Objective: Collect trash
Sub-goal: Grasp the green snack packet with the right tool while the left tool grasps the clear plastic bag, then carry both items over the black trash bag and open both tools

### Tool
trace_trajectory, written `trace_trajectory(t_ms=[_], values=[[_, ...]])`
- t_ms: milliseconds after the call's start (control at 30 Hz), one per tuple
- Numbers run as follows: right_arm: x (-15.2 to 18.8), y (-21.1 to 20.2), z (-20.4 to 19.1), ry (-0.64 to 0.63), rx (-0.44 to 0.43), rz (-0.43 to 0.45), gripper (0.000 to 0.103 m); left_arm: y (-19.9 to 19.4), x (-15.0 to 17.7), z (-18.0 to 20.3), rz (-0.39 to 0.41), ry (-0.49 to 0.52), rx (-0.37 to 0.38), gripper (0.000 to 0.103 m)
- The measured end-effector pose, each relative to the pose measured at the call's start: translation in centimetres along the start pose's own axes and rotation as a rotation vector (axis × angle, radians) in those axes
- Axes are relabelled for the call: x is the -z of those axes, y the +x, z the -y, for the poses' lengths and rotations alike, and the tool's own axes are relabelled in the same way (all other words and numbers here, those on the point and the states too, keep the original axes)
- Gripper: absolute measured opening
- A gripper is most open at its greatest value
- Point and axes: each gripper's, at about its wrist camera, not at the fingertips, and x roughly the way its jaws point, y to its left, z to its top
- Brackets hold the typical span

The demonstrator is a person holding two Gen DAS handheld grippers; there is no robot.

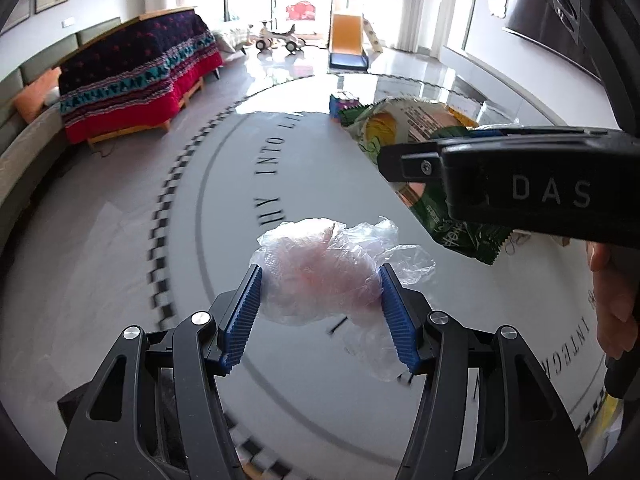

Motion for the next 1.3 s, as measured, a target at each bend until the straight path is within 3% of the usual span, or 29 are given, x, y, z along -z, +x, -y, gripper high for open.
trace_trajectory(t_ms=[333,633,967,1133,1167,1200,1267,1300], values=[[3.2,-3.4,-7.8,-0.076,-0.049,0.014,0.048,-7.2,5.0,-4.7,0.045,-0.066,-0.078,0.058],[7.0,-4.4,-16.7,-0.150,-0.149,-0.009,0.048,-12.6,11.4,-9.4,0.056,-0.133,-0.189,0.060],[11.2,-3.6,-27.4,-0.261,-0.302,-0.075,0.049,-16.4,21.6,-16.3,-0.032,-0.313,-0.336,0.061],[12.7,-1.4,-32.3,-0.325,-0.323,-0.148,0.049,-16.8,25.4,-20.1,-0.092,-0.416,-0.409,0.063],[12.7,-1.1,-33.1,-0.333,-0.328,-0.165,0.049,-16.8,25.8,-20.6,-0.099,-0.429,-0.419,0.064],[12.7,-0.6,-34.1,-0.345,-0.333,-0.181,0.053,-16.6,26.1,-21.0,-0.110,-0.438,-0.424,0.074],[12.6,0.1,-35.9,-0.388,-0.323,-0.198,0.070,-16.2,26.5,-21.7,-0.152,-0.438,-0.470,0.097],[12.4,0.1,-36.6,-0.405,-0.289,-0.173,0.077,-16.2,26.7,-21.8,-0.155,-0.433,-0.499,0.097]])
